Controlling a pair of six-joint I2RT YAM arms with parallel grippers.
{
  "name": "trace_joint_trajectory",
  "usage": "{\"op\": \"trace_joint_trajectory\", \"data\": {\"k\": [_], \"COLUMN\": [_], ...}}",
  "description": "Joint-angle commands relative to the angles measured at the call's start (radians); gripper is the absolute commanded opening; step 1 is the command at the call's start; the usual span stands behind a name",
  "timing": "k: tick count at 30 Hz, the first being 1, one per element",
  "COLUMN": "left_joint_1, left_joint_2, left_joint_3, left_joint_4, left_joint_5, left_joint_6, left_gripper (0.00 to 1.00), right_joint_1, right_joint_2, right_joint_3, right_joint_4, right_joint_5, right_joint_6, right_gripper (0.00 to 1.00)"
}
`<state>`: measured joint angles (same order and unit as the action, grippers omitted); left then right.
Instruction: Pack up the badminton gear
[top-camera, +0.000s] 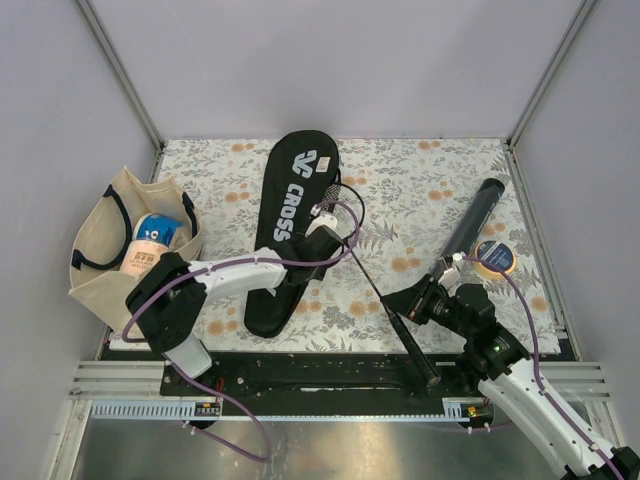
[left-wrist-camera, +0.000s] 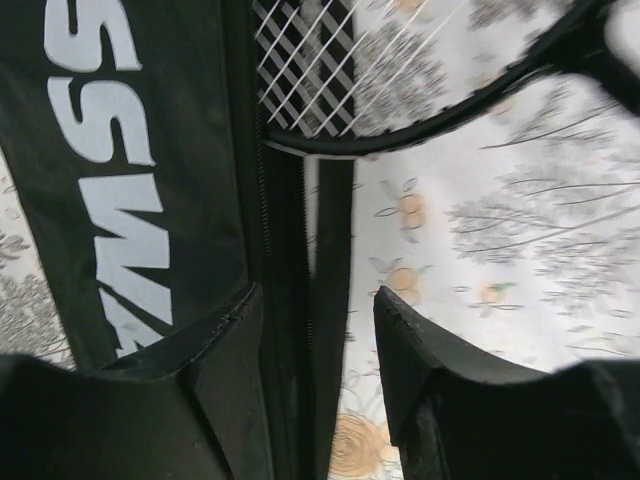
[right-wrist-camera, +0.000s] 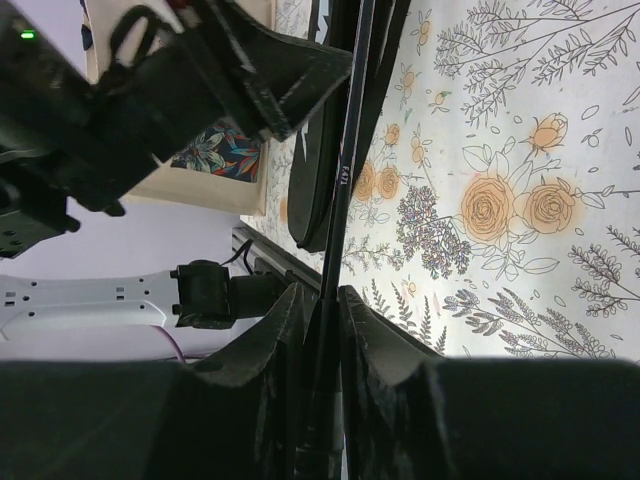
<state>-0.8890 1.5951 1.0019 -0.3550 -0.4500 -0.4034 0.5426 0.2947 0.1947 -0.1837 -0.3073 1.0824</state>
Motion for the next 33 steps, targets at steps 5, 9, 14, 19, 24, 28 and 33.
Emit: {"op": "trace_joint_trajectory", "data": {"k": [5, 9, 14, 19, 24, 28, 33], "left_joint_1": [-0.028, -0.048, -0.051, -0.050, -0.048, -0.050, -0.039], "left_joint_2": [0.063, 0.040, 0.048, 0.092, 0.124, 0.144, 0.151], "left_joint_3": [0.038, 0.035, 0.026, 0.024, 0.032, 0.027, 0.014], "left_joint_4": [-0.032, -0.033, -0.036, -0.035, -0.027, -0.015, 0.004], "left_joint_5": [-0.202, -0.252, -0.319, -0.337, -0.363, -0.380, -0.381], "left_joint_6": [0.031, 0.043, 0.055, 0.057, 0.060, 0.060, 0.060], "left_gripper": [0.53, 0.52, 0.52, 0.52, 0.51, 0.50, 0.48], "right_joint_1": [0.000, 0.000, 0.000, 0.000, 0.000, 0.000, 0.000], "right_joint_2": [-0.011, -0.012, 0.011, 0.004, 0.004, 0.008, 0.008], "right_joint_3": [0.002, -0.006, -0.003, -0.006, -0.009, -0.009, -0.009], "right_joint_4": [0.128, 0.139, 0.147, 0.144, 0.145, 0.147, 0.145], "right_joint_5": [0.028, 0.037, 0.028, 0.030, 0.031, 0.031, 0.033], "right_joint_6": [0.001, 0.004, -0.001, 0.001, 0.001, 0.001, 0.002], "right_gripper": [0.00, 0.00, 0.00, 0.00, 0.00, 0.00, 0.00]}}
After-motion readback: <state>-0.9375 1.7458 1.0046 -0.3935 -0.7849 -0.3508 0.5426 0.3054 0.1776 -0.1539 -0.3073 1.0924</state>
